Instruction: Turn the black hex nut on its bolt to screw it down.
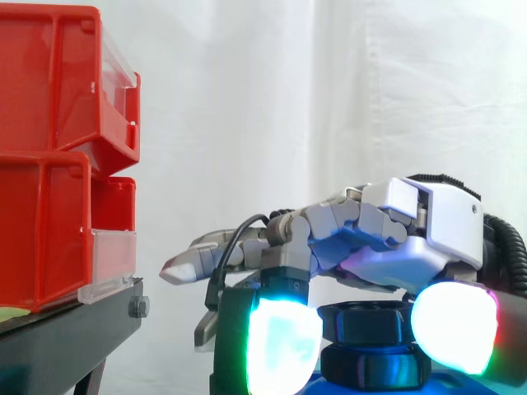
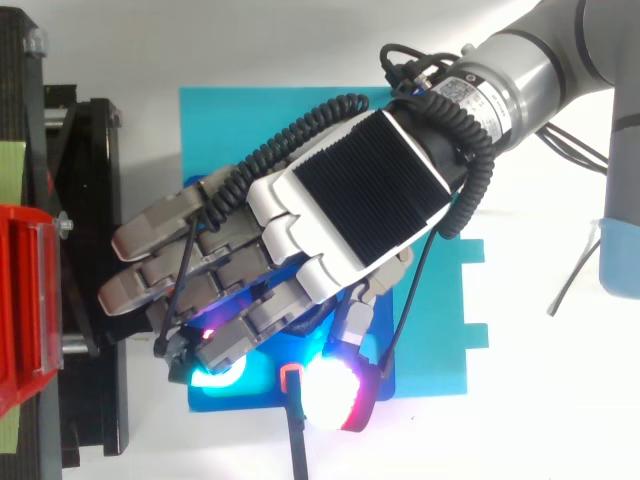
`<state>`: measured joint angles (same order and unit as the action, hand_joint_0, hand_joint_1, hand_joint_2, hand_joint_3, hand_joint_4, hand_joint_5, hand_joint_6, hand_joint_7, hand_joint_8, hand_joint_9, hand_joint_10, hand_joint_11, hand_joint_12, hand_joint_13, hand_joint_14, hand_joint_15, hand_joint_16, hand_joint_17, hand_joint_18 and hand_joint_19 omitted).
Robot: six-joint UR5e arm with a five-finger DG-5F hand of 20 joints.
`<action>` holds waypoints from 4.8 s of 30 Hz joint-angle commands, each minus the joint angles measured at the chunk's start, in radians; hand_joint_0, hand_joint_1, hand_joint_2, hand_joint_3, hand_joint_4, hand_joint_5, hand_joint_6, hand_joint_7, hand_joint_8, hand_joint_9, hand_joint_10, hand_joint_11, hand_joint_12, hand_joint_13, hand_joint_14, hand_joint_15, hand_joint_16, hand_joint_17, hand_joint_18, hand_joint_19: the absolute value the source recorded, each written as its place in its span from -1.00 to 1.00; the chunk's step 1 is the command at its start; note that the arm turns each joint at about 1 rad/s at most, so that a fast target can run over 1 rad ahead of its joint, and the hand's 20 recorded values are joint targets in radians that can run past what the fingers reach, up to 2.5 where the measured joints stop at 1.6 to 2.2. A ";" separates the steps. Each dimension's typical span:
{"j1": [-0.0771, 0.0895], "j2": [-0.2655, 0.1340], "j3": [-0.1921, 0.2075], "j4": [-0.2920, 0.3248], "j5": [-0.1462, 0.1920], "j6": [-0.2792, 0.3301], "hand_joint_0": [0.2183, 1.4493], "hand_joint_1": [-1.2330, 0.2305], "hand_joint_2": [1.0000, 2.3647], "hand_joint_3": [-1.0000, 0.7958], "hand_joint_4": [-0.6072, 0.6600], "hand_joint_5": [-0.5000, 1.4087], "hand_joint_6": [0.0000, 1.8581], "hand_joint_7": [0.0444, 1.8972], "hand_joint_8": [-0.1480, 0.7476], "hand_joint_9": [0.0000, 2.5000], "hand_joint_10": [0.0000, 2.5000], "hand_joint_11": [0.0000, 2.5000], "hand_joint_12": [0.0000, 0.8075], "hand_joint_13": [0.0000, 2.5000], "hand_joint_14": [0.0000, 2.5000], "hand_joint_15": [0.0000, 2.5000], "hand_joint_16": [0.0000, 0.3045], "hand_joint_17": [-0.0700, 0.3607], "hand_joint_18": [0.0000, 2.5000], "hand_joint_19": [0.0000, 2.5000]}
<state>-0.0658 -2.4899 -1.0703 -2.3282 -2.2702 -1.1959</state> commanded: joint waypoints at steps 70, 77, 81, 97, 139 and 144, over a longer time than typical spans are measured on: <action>-0.057 -0.003 0.061 -0.010 -0.115 -0.010 -0.63 0.17 -1.00 -0.44 0.15 -0.62 -0.39 0.20 -0.23 -0.45 -0.99 -0.72 -0.75 -0.70 -1.00 -0.87 -0.92 -0.55 -1.00 -0.70; -0.075 -0.003 0.059 0.001 -0.132 -0.008 -0.63 0.18 -1.00 -0.44 0.15 -0.62 -0.39 0.19 -0.23 -0.45 -0.99 -0.72 -0.74 -0.70 -1.00 -0.88 -0.92 -0.54 -1.00 -0.69; -0.088 -0.003 0.058 0.018 -0.146 -0.002 -0.64 0.19 -1.00 -0.44 0.15 -0.62 -0.39 0.19 -0.23 -0.45 -0.99 -0.72 -0.74 -0.71 -1.00 -0.87 -0.92 -0.54 -1.00 -0.69; -0.123 -0.003 0.058 0.087 -0.190 0.058 -0.67 0.33 -1.00 -0.44 0.16 -0.62 -0.40 0.18 -0.20 -0.45 -0.99 -0.72 -0.71 -0.71 -1.00 -0.88 -0.90 -0.52 -1.00 -0.69; 0.023 -0.003 0.036 0.001 0.009 0.016 -0.65 0.30 -1.00 -0.44 0.16 -0.61 -0.46 0.27 -0.21 -0.44 -0.99 -0.72 -0.72 -0.71 -1.00 -0.88 -0.90 -0.52 -1.00 -0.69; 0.020 -0.003 0.036 -0.005 0.001 0.018 -0.65 0.30 -1.00 -0.44 0.17 -0.61 -0.46 0.27 -0.21 -0.45 -0.99 -0.73 -0.72 -0.71 -1.00 -0.88 -0.91 -0.52 -1.00 -0.69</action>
<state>-0.0442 -2.4927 -1.0334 -2.3302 -2.2652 -1.1787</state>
